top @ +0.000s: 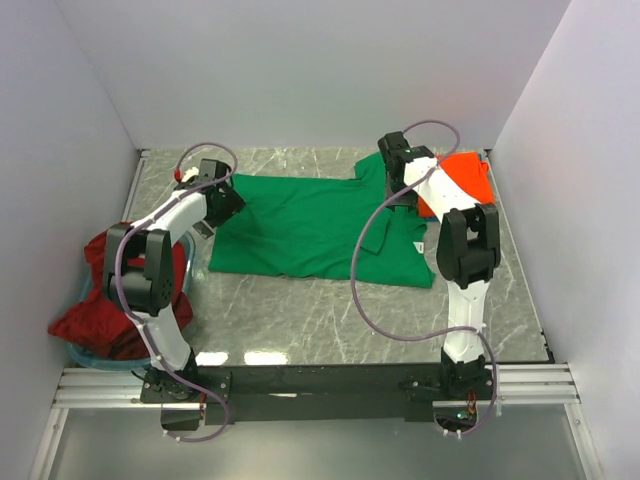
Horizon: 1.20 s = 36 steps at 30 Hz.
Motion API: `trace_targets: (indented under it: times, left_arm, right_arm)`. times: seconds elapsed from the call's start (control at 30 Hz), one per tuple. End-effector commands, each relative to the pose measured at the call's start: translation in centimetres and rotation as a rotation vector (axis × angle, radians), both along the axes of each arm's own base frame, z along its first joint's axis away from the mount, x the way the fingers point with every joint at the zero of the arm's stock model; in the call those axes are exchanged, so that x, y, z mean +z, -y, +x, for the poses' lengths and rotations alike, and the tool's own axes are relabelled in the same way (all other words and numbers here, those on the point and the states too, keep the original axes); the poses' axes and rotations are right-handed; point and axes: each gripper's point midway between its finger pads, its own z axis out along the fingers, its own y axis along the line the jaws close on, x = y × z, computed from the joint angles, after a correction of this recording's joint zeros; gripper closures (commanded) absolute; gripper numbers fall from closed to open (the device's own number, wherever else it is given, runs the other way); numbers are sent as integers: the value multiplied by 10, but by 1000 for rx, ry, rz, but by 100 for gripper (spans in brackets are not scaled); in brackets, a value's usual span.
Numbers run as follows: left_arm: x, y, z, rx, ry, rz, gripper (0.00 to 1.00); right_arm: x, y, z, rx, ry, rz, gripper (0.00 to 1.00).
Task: Fold and stack the t-shirts
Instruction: Fold the tshirt
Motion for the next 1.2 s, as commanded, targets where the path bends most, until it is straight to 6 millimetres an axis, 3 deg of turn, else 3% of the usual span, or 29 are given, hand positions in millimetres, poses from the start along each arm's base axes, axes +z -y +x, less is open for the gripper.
trace_targets:
  times: [0.0,0.03,0.07,0.1,0.13,0.17,0.2,0.27,0.3,0.33,0.37,0.4,0.57,0.77,1.17]
  left_arm:
    - [45,-1,12,-9,118,0,0]
    - [57,0,9,-13,143,-10,1]
    - [62,1,8,-17,153,-14,0]
    - [63,1,3,-22,153,-15,0]
    - [73,2,0,-23,177,-21,1]
    - [75,6,-4,-35,181,-30,1]
    - [70,9,-11,-44,171,-40,1]
    - [73,23,-18,-85,193,-79,1]
    - [64,28,-25,-101,185,-89,1]
    - [62,33,-27,-114,191,-101,1]
    - [58,40,-30,-132,186,-110,1]
    - [51,44,-33,-144,180,-124,0]
    - [25,56,-35,-181,133,-147,0]
    - [5,55,-37,-175,91,-138,0]
    - [-16,45,-46,-139,34,-97,1]
  right_arm:
    - [31,3,4,-9,57,14,48]
    - [36,-1,6,1,87,41,46]
    - [53,-5,3,11,133,75,43]
    - [43,-9,-11,27,102,112,37]
    - [45,-14,-12,33,130,148,34]
    - [60,-17,-20,46,174,187,34]
    - [38,-20,-40,55,124,216,33]
    - [44,-36,-51,94,170,331,33]
    - [23,-38,-69,87,123,356,33]
    - [23,-57,-75,136,121,457,33]
    - [23,-61,-81,145,124,491,33]
    - [9,-63,-91,137,94,512,35]
    - [-15,-75,-95,139,41,556,37]
    - [-26,-93,-90,149,18,626,40]
    - [-49,-84,-92,90,-17,575,41]
